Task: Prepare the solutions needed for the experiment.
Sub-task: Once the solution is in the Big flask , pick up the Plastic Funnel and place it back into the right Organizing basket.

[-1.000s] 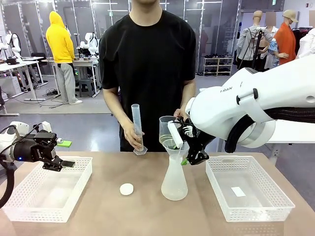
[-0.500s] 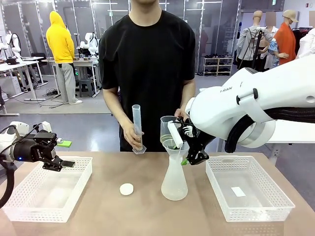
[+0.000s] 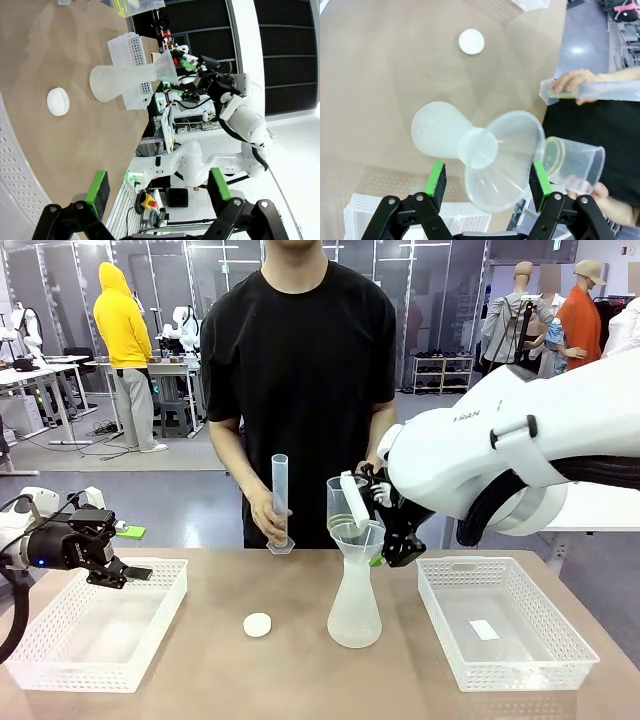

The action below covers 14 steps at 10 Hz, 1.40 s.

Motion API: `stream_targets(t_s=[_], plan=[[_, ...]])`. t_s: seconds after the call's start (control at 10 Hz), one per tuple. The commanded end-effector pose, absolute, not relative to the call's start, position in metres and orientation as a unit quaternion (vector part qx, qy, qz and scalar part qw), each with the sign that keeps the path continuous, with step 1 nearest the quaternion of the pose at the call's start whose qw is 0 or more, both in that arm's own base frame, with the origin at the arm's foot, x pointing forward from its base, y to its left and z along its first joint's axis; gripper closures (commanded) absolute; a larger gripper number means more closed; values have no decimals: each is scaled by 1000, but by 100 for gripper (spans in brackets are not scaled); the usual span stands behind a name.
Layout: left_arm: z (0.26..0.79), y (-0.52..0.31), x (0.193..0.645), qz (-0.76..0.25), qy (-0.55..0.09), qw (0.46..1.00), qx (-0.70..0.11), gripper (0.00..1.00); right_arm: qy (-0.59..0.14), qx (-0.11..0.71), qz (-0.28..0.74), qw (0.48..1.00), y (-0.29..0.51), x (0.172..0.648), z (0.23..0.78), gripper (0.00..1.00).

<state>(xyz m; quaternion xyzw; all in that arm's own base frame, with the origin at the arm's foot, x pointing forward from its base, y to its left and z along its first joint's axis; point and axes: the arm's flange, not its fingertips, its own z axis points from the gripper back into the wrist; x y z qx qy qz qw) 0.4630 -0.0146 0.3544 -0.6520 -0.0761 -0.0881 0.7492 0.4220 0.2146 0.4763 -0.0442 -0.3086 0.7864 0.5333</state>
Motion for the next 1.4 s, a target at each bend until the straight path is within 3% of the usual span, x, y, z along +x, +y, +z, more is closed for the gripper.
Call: stream_targets(t_s=[0.0, 0.4, 0.9, 1.2, 1.3], plan=[[355, -16, 465, -84, -82, 751, -650, 0, -340, -35, 758, 556, 204, 408, 497, 16], [355, -16, 465, -84, -82, 751, -650, 0, -349, -33, 721, 598, 147, 405, 536, 16], [355, -16, 465, -84, -82, 751, -650, 0, -317, 16, 613, 723, 89, 393, 536, 16], [355, -16, 465, -84, -82, 751, -650, 0, -309, 2, 535, 787, 75, 380, 532, 16], [355, -16, 465, -84, -82, 751, -650, 0, -285, -46, 507, 812, 81, 377, 532, 16]])
